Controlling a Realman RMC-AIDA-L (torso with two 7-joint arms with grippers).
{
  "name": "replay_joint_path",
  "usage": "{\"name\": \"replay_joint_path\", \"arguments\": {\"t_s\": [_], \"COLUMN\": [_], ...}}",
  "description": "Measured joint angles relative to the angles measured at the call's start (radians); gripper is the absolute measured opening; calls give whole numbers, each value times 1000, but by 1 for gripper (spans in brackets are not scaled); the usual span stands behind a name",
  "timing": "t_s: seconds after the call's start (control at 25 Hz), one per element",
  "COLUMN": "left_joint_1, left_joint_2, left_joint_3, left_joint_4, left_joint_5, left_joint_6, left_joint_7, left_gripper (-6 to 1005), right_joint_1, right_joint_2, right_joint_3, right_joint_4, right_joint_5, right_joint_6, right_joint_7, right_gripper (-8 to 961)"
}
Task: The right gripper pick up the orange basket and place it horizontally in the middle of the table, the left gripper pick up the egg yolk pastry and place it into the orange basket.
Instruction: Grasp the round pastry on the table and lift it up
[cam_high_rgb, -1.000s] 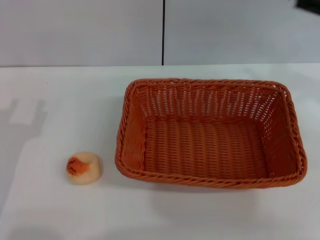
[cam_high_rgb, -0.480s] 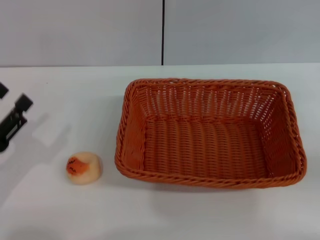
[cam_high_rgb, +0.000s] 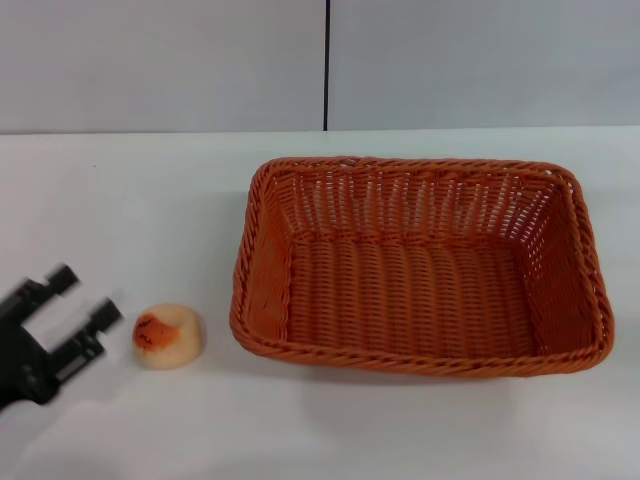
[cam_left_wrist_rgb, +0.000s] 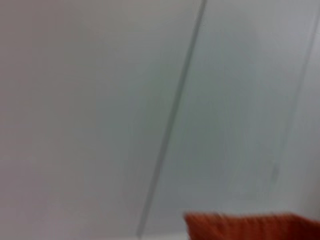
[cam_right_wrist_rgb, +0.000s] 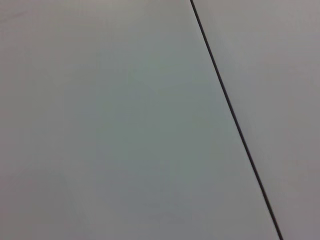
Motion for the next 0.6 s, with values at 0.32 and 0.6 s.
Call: {"name": "replay_joint_path", "arguments": {"t_s": [0.32,0.6], "left_joint_1": [-31,-62], "left_joint_2": [-8,-13], "left_joint_3": [0,0], "left_joint_4": [-6,-22], "left_joint_5": [129,177], "left_joint_6": [-70,-178], "left_joint_7": [-1,-1], "left_gripper": [670,668], "right_joint_1": [22,22], "right_joint_2": [2,9], "right_joint_3": [1,1], "right_joint_4": [25,31], "right_joint_5": [1,2], "right_joint_6": [3,28], "right_joint_7": [0,0], "right_gripper": [554,554]}}
